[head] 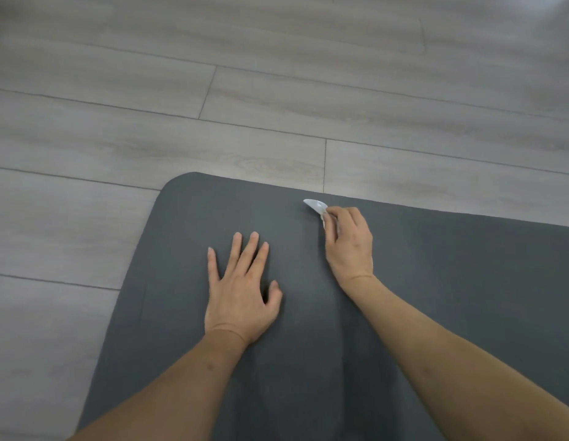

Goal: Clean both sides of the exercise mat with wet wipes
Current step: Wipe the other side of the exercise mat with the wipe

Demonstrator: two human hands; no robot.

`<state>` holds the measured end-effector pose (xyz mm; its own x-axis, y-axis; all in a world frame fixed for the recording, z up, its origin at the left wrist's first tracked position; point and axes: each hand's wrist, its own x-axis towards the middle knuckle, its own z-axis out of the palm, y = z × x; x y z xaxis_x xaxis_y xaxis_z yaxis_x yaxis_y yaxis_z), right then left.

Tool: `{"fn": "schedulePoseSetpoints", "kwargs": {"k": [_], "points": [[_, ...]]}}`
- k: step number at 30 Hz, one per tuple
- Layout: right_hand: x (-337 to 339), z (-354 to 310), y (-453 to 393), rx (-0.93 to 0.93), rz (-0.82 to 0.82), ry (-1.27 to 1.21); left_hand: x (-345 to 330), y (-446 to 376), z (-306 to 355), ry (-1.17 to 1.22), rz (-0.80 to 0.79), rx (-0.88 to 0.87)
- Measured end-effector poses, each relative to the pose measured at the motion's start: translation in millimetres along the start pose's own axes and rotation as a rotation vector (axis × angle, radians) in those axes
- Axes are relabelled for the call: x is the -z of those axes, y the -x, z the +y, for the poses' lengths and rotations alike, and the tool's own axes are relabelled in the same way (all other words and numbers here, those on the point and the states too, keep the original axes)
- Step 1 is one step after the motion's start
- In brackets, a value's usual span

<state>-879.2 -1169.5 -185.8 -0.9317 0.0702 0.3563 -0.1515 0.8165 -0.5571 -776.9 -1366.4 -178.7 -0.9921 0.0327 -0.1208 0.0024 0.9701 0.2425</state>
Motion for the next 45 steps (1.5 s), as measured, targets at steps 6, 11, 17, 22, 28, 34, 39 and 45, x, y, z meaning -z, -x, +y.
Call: {"fn": "schedulePoseSetpoints", "kwargs": {"k": [6,11,17,22,28,34,39,45], "points": [[8.9,0.7,10.1,0.13,-0.097,0.072,5.6,-1.1,-9.8,0.076,-0.05,-0.044],[16.3,-10.3,8.4,0.384,-0.296,0.058,6.1,10.2,-35.4,0.103,-0.025,-0.032],[-14.7,-14.5,-69.3,0.219,-0.249,0.117,6.4,65.3,-109.5,0.0,0.09,0.186],[-3.2,-55.4,41.1,0.594,-0.477,-0.06,8.5,77.6,-134.7,-0.066,0.091,0.121],[-24.7,-33.5,-49.9,0.523,-0.403,0.117,2.4,78.5,-130.5,-0.094,0.13,0.127],[-25.3,-80.4,30.0,0.41,-0.394,0.014,2.7,80.4,-131.6,-0.099,0.152,0.095],[-15.6,-77.3,26.2,0.879,-0.639,0.045,3.9,79.2,-133.2,-0.048,0.196,0.095],[-46.5,-78.4,-41.7,0.282,-0.327,0.19,6.7,79.0,-131.3,-0.024,0.197,0.105]]}}
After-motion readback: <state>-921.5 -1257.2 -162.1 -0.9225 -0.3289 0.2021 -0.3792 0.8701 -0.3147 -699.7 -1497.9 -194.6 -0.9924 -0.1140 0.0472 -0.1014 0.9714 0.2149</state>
